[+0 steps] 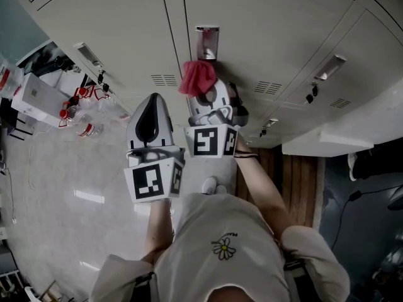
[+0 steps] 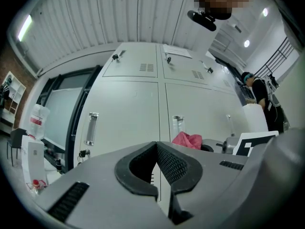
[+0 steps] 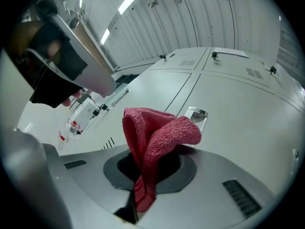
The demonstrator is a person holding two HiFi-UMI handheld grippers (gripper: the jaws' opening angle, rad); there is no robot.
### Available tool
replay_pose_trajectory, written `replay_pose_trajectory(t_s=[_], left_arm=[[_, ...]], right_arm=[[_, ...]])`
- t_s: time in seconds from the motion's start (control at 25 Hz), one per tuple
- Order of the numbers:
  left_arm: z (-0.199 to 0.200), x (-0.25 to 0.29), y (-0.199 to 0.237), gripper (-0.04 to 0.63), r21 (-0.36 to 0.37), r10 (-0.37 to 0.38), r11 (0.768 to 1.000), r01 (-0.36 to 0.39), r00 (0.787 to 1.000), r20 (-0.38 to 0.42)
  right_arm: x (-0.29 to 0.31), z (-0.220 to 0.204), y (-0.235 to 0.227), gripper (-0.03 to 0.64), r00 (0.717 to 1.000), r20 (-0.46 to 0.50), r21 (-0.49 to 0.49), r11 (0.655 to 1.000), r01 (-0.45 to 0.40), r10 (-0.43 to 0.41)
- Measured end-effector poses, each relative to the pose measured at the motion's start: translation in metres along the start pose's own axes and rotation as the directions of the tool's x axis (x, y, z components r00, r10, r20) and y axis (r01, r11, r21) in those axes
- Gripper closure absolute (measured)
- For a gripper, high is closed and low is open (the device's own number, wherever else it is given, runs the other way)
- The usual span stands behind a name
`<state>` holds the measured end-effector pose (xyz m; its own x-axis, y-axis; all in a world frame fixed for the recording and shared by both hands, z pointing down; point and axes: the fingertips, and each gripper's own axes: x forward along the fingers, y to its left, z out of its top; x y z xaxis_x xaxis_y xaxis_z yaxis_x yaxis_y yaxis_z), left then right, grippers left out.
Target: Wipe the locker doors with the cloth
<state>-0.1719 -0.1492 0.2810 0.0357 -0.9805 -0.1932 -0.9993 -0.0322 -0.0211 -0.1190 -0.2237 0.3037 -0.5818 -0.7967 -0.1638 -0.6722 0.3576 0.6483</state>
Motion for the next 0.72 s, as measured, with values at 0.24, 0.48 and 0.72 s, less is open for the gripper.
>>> replay_pose_trajectory(t_s=[0.24, 0.48, 0.72], left_arm=[[-0.002, 0.001, 0.0, 0.58, -0.011, -0.011, 1.0, 0.011, 1.0, 0.003], [-0.005, 0.003, -0.004, 0.58, -0.013, -0.024, 1.0, 0.024, 1.0, 0.001], [-0.002, 0.008, -0.007, 0.58, -0.008, -0.037, 0.999, 0.037, 0.999, 0.01]], right_arm=[[0.005, -0.009, -0.002, 0.586, 1.0, -0.025, -0.021, 1.0, 0.01, -0.011], [0.0, -0.019, -0.017, 0.586, 0.999, -0.035, -0.041, 0.999, 0.035, -0.037], [-0.011, -0.027, -0.035, 0.586, 0.996, -0.049, -0.063, 0.995, 0.073, -0.076]])
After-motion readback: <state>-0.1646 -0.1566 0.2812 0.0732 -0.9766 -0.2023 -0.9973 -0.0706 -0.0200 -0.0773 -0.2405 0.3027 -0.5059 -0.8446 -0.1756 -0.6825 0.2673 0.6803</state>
